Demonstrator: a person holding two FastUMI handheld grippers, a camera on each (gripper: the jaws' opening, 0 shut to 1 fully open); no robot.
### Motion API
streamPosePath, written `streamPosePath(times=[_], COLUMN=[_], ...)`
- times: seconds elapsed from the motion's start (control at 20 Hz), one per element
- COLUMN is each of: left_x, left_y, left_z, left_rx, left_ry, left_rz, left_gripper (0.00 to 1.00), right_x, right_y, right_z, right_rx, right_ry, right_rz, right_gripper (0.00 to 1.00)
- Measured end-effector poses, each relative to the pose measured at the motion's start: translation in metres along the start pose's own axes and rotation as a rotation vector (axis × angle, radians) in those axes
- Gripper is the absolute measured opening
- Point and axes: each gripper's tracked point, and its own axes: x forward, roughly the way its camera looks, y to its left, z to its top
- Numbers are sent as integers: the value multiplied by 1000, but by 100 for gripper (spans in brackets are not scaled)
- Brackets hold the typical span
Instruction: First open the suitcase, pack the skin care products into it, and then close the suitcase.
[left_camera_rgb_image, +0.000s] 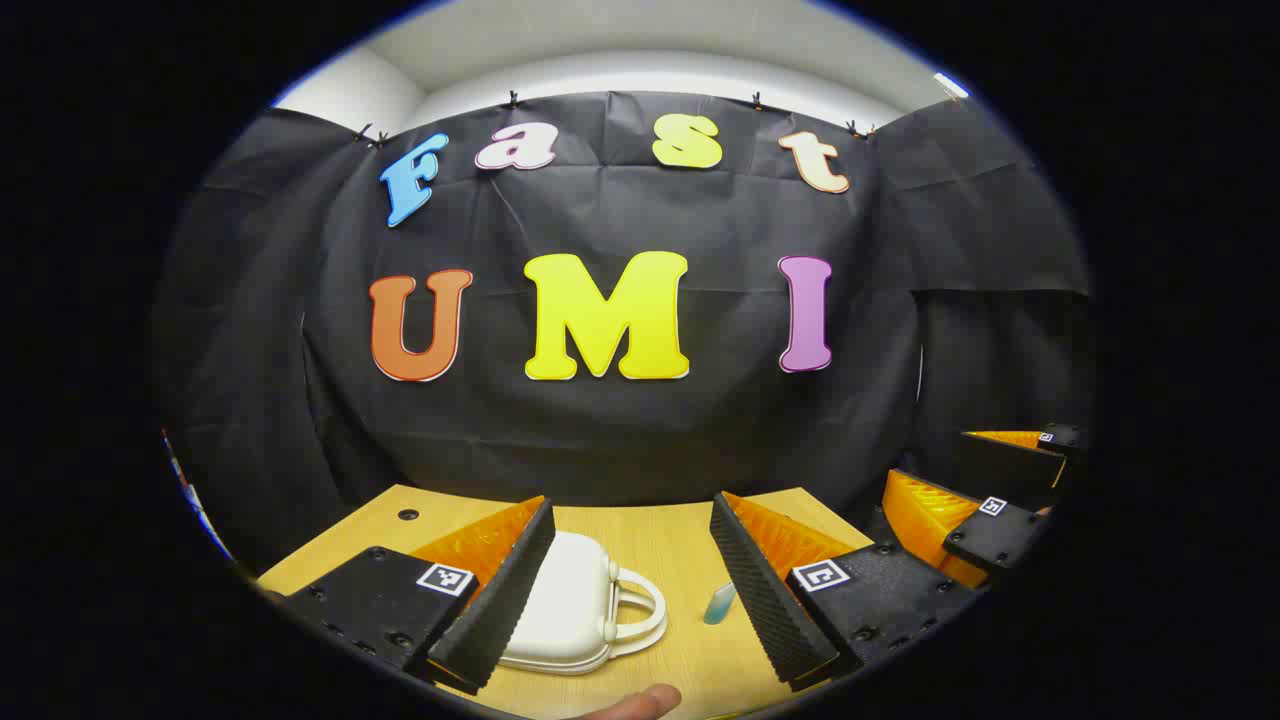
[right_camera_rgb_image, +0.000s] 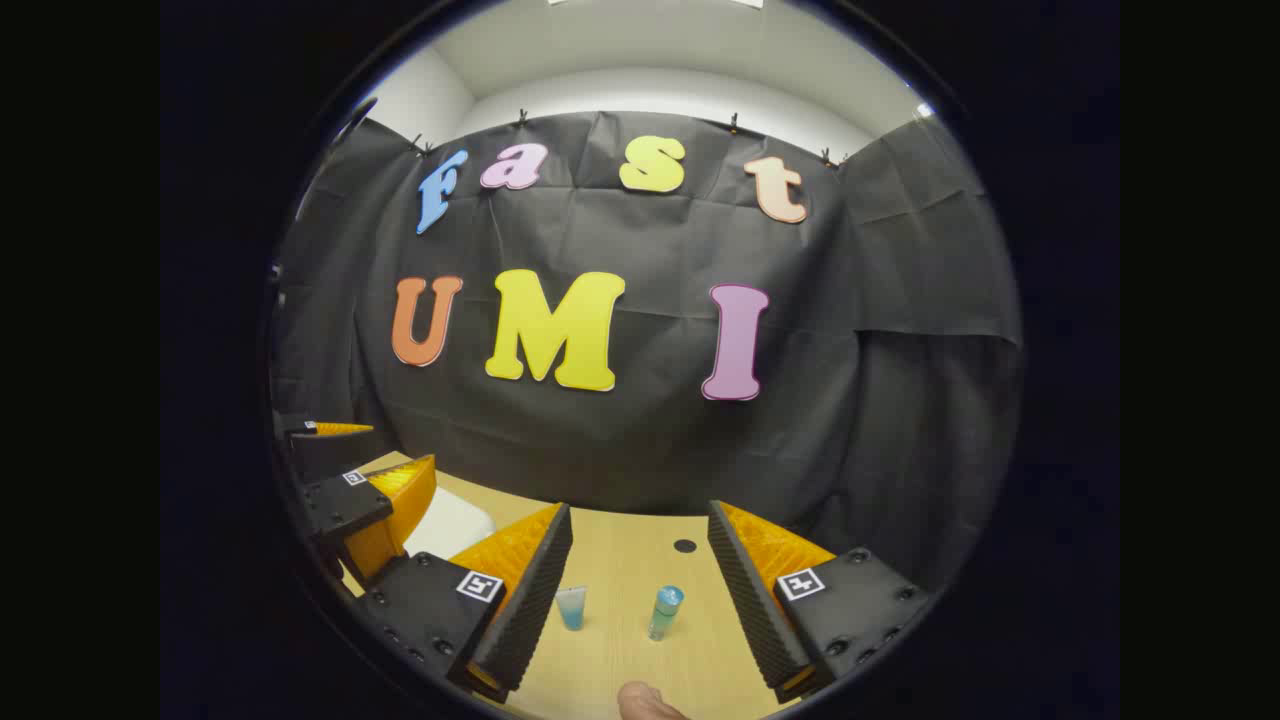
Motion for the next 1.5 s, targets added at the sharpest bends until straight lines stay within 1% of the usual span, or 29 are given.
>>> streamPosePath(times=[0.15, 0.25, 0.5, 0.8, 1.05, 1.15, 1.3, 1.5], left_x=[11, 16, 18, 18, 18, 22, 30, 43], left_y=[-1, -9, -30, -36, -35, -33, -28, -22], left_z=[3, 10, 15, 13, 0, -13, -46, -90], left_rx=[-14, -6, -26, -19, -15, 14, 95, 237], left_ry=[13, -3, -2, 2, 26, 27, 52, 86], left_rz=[18, 13, -28, -26, -10, 4, 17, 11], left_gripper=[99, 100, 100, 99, 99, 99, 99, 100], right_x=[11, 19, 29, 34, 32, 31, 30, 28], right_y=[-15, -25, -45, -48, -52, -60, -80, -117], right_z=[8, 9, 7, -1, -7, -11, -22, -32], right_rx=[13, 16, 49, 46, 31, 22, 5, -21], right_ry=[-1, -3, 22, 47, 49, 53, 71, 87], right_rz=[-24, -36, -56, -43, -37, -44, -69, -111], right_gripper=[81, 81, 80, 81, 81, 81, 81, 81])
